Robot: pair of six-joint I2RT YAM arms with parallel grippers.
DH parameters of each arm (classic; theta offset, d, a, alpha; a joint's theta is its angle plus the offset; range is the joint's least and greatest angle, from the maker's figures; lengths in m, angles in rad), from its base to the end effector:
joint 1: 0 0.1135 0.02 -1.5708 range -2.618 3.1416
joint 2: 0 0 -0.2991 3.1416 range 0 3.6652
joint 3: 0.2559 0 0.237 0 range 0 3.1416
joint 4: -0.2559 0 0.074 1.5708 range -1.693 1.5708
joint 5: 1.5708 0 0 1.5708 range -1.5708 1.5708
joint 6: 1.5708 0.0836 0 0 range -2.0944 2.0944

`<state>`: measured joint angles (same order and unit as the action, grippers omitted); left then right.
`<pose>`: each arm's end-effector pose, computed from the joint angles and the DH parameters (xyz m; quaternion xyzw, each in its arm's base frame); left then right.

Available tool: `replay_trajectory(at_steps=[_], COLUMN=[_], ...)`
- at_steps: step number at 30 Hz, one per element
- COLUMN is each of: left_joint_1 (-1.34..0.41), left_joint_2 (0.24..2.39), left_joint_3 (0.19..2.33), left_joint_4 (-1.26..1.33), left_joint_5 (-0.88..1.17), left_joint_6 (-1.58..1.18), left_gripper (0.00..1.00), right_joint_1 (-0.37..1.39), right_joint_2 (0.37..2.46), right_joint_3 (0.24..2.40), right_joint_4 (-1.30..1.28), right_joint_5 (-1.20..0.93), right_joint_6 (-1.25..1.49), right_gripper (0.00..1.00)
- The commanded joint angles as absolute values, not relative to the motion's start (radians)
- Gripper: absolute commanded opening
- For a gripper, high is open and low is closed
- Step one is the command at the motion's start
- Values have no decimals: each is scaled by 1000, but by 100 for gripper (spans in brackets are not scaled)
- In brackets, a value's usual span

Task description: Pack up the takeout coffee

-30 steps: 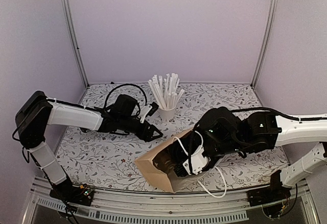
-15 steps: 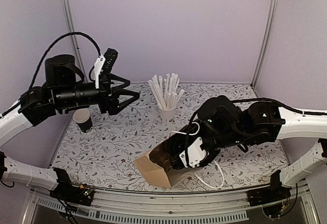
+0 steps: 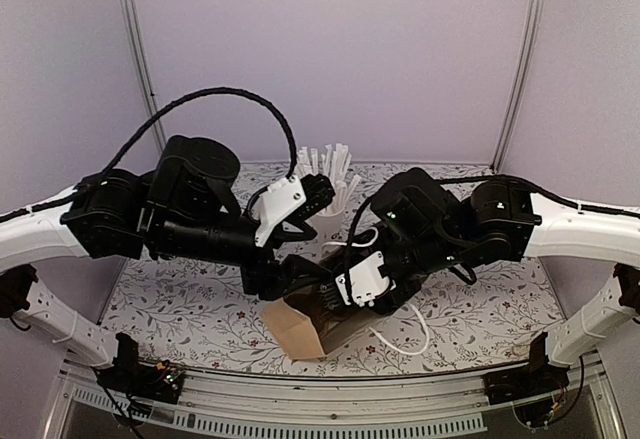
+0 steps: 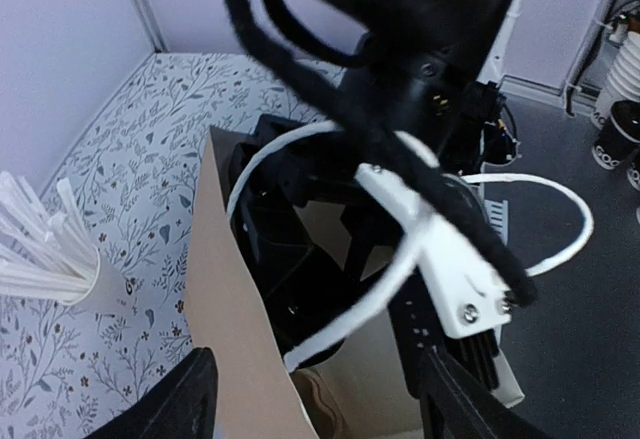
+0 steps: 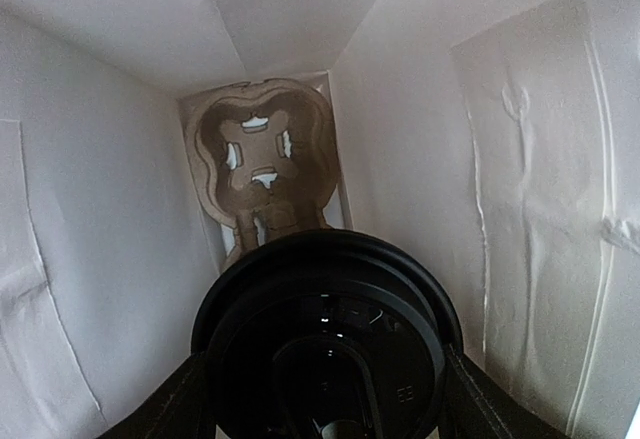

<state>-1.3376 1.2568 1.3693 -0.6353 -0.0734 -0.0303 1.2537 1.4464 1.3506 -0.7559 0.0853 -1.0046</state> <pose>0.0718 -0.2759 0.4047 0.5116 0.6980 -0.2913 0.4076 0.1067 0.3023 0.3297 -0.8391 0.4133 0.0041 0.3538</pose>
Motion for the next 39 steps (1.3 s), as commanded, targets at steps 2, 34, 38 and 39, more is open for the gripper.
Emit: replay_trajectory(at_steps=[2,34,38,39], left_joint_1=[-1347,-1126,-1116,-1113], left_joint_2=[1312,1439,1469,1481], left_joint_3=[1414,1486,1486,1486], left_joint_4=[-675,-508,-490,-487], left_joint_5=[-246,415,496,510], left_joint_6=[-2,-32,-42,-43], left_gripper=[62,0,0,0], right_joint_1=[1250,1287,1298,1299], right_joint_2=[1447,1306,1301,1300], right_joint_3=[1373,1434,1420,1411], right_joint_4=[-785,-1065,-1103,-1105], right_joint_5=[63,37,28,24], right_joint_6=[-966,-1013,-1017,-1016], right_gripper=[26,29,29,29])
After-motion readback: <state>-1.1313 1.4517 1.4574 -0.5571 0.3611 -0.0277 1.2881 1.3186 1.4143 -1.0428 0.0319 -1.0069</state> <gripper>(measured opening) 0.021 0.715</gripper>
